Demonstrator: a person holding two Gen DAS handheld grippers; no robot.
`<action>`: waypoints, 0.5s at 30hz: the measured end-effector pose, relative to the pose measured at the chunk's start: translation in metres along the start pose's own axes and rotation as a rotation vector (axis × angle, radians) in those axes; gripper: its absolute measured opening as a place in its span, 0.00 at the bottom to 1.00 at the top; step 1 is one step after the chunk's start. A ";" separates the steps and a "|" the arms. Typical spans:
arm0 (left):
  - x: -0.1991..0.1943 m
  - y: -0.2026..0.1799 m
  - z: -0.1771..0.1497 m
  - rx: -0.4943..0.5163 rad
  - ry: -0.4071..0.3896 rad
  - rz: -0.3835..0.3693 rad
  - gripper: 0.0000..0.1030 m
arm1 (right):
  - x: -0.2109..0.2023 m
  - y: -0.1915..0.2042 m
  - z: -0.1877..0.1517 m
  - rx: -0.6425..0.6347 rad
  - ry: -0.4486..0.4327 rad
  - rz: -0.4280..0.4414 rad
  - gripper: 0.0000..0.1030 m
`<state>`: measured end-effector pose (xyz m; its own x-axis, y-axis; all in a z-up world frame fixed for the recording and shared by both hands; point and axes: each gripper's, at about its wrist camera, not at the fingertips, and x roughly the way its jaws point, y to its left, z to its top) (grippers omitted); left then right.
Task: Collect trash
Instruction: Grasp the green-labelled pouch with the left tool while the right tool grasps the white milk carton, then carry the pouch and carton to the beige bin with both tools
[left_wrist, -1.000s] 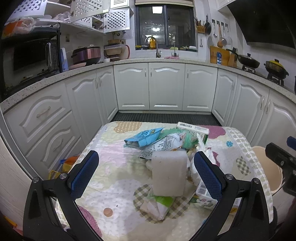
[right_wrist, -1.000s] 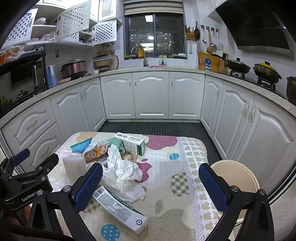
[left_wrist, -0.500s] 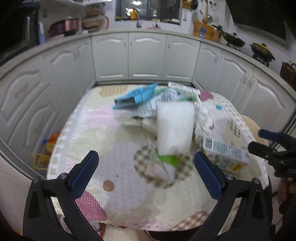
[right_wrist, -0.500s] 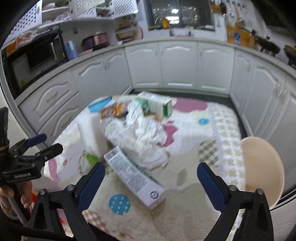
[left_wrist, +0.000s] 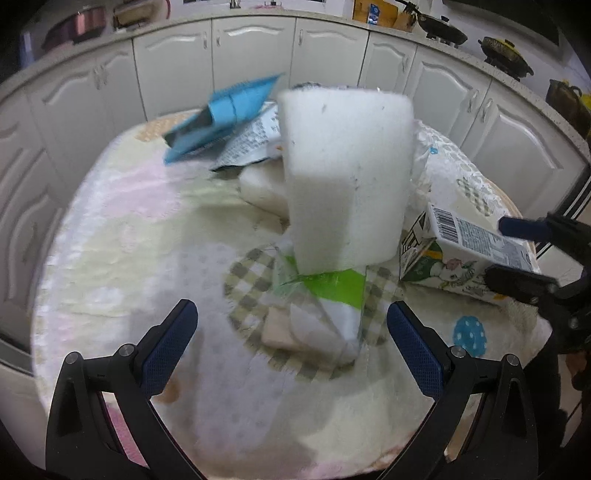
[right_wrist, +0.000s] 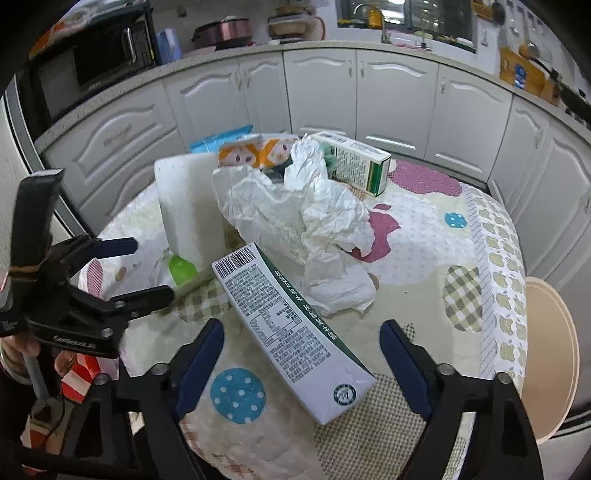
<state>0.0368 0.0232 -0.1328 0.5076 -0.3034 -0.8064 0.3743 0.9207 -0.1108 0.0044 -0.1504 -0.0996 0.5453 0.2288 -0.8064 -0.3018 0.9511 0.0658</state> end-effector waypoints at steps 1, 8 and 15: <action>0.005 0.000 0.001 -0.003 0.014 -0.013 0.85 | 0.005 -0.001 0.000 -0.002 0.013 0.002 0.68; 0.000 0.008 0.008 0.006 0.050 -0.062 0.40 | 0.007 0.001 0.002 -0.005 0.001 0.046 0.40; -0.029 0.042 -0.012 -0.086 0.083 0.002 0.32 | -0.018 -0.014 -0.004 0.042 -0.041 0.051 0.39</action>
<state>0.0288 0.0737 -0.1210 0.4413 -0.2836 -0.8513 0.3033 0.9400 -0.1559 -0.0046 -0.1685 -0.0886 0.5617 0.2842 -0.7770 -0.2975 0.9457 0.1308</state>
